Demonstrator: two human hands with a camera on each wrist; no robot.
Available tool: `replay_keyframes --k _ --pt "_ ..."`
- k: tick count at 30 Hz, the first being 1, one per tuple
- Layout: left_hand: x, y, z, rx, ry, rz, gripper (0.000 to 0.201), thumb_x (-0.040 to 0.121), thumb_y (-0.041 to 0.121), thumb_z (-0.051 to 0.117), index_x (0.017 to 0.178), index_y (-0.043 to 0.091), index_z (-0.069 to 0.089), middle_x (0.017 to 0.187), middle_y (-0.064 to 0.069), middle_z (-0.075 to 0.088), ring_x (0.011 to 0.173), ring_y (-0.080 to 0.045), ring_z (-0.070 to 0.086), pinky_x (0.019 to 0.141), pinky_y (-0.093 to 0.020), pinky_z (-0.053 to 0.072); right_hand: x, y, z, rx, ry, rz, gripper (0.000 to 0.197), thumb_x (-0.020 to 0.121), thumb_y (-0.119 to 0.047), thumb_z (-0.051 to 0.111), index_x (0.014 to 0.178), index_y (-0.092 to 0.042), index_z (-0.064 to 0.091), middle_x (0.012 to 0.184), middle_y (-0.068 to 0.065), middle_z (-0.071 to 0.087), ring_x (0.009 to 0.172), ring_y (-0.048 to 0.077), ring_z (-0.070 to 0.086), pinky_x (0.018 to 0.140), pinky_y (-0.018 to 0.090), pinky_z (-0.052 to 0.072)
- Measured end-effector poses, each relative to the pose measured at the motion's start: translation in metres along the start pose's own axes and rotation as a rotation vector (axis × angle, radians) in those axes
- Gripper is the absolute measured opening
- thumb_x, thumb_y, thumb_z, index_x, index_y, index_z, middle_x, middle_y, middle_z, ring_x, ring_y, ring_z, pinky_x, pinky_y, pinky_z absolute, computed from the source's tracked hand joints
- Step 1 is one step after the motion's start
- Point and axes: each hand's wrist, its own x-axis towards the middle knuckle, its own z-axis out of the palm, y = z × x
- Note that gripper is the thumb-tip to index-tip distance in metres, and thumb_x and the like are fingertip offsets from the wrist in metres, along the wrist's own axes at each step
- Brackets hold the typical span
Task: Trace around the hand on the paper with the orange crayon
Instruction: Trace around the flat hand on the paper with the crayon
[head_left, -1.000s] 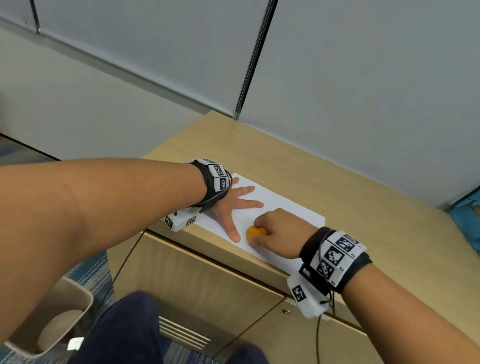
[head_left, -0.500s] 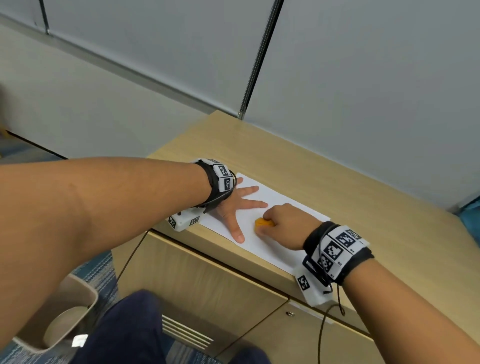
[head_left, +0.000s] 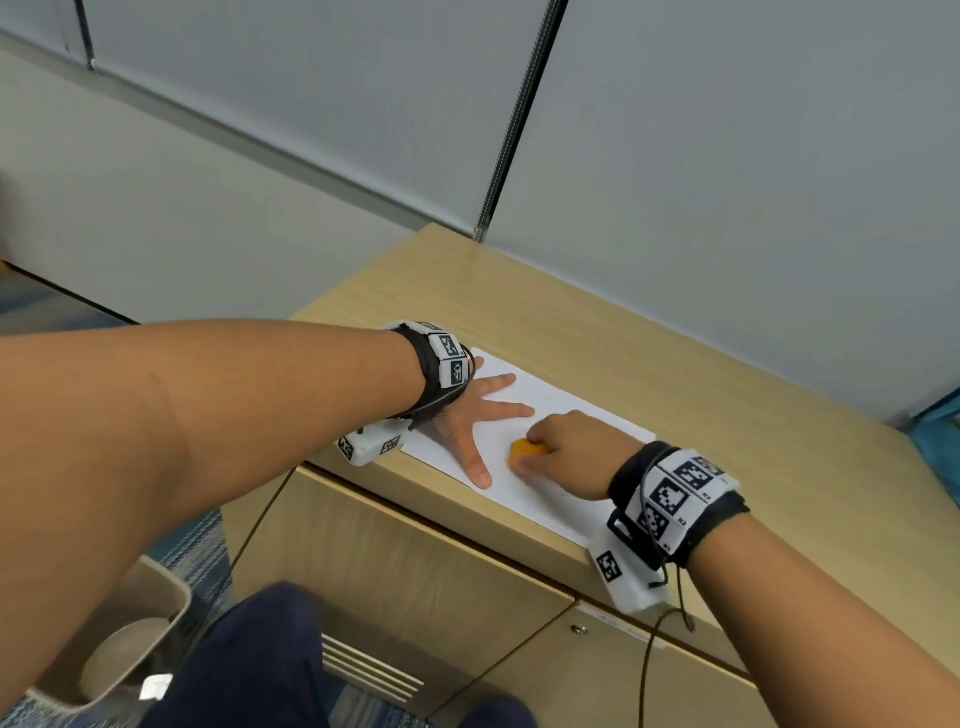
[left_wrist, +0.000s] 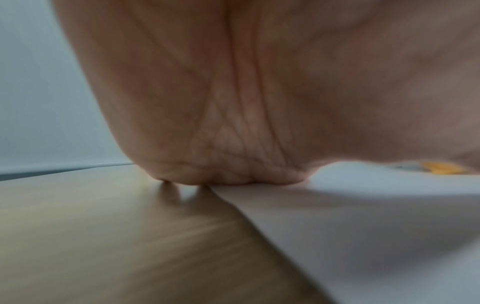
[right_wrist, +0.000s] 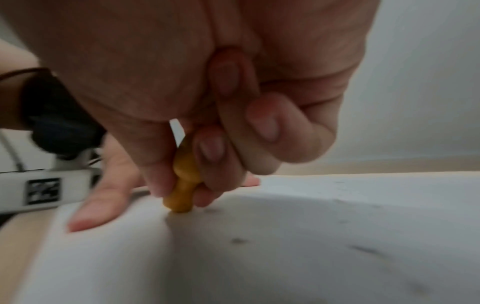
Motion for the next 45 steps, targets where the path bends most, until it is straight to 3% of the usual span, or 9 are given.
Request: replay_keyframes --k 4,10,17,22,26,29,35,40,45 --pt "-0.001 0.000 0.000 -0.007 -0.007 -0.003 0.126 0.043 0.099 0.051 0.138 0.064 -0.024 0.157 0.012 -0.034 0.144 -0.042 -0.025 0.110 -0.072 -0.003 -0.006 0.028 -0.011 -0.090 -0.002 0.165 0.039 0.098 -0.048 0.043 0.072 -0.020 0.052 0.080 0.000 0.061 0.070 0.021 0.057 0.062 0.032 0.043" --pt "0.000 0.002 -0.002 0.034 -0.001 -0.006 0.122 0.053 0.095 0.052 0.141 0.059 -0.024 0.157 0.009 -0.034 0.145 -0.044 -0.023 0.111 -0.069 -0.003 -0.019 -0.014 0.007 0.019 0.011 -0.089 0.042 0.097 -0.049 0.051 0.062 -0.026 0.043 0.066 -0.006 0.049 0.065 0.016 0.049 0.068 0.037 0.043" --pt "-0.001 0.001 0.000 0.007 0.000 -0.015 0.125 0.043 0.100 0.049 0.137 0.064 -0.024 0.157 0.012 -0.033 0.145 -0.043 -0.023 0.110 -0.072 -0.002 -0.021 0.040 -0.006 -0.108 0.002 0.158 0.040 0.096 -0.050 0.045 0.070 -0.020 0.053 0.077 0.000 0.061 0.070 0.021 0.056 0.062 0.033 0.043" --pt "0.002 0.002 0.000 0.026 0.005 -0.012 0.125 0.044 0.099 0.047 0.139 0.061 -0.025 0.157 0.010 -0.034 0.145 -0.044 -0.023 0.111 -0.070 -0.004 -0.016 -0.005 0.005 -0.014 0.038 -0.060 0.042 0.098 -0.048 0.048 0.063 -0.026 0.044 0.067 -0.006 0.051 0.065 0.016 0.049 0.065 0.035 0.039" --pt "0.001 0.002 -0.001 0.008 -0.007 -0.025 0.127 0.042 0.100 0.049 0.138 0.062 -0.026 0.156 0.011 -0.035 0.144 -0.044 -0.023 0.111 -0.071 -0.002 -0.023 0.017 0.005 0.086 -0.039 0.028 0.044 0.095 -0.050 0.054 0.062 -0.023 0.044 0.066 -0.004 0.051 0.062 0.016 0.047 0.065 0.034 0.037" --pt "-0.001 0.001 -0.001 -0.007 0.003 -0.026 0.126 0.045 0.099 0.052 0.138 0.062 -0.025 0.157 0.010 -0.035 0.145 -0.044 -0.022 0.111 -0.071 -0.001 -0.025 0.031 -0.005 -0.027 -0.031 0.106 0.043 0.095 -0.049 0.051 0.063 -0.020 0.046 0.068 -0.002 0.053 0.063 0.019 0.049 0.061 0.033 0.039" --pt "-0.001 0.003 0.000 0.015 0.009 -0.032 0.126 0.046 0.098 0.051 0.139 0.060 -0.025 0.157 0.008 -0.035 0.145 -0.044 -0.020 0.112 -0.069 0.000 -0.019 0.004 0.008 -0.009 0.047 -0.014 0.043 0.098 -0.046 0.048 0.061 -0.023 0.043 0.065 -0.004 0.050 0.063 0.016 0.047 0.058 0.031 0.032" --pt "-0.001 0.003 -0.001 -0.013 -0.002 -0.029 0.129 0.037 0.102 0.049 0.136 0.064 -0.025 0.156 0.011 -0.035 0.145 -0.043 -0.023 0.111 -0.071 -0.001 -0.030 0.049 -0.005 0.007 0.035 0.170 0.039 0.098 -0.048 0.048 0.069 -0.023 0.050 0.076 -0.003 0.055 0.070 0.019 0.052 0.061 0.031 0.037" --pt "-0.003 0.002 0.002 -0.020 0.021 -0.019 0.127 0.037 0.102 0.047 0.135 0.065 -0.024 0.156 0.013 -0.034 0.145 -0.041 -0.024 0.110 -0.070 -0.003 -0.064 0.119 -0.011 0.543 0.244 0.388 0.035 0.100 -0.039 0.054 0.090 -0.005 0.060 0.069 0.002 0.051 0.056 0.018 0.042 0.050 0.027 0.034"
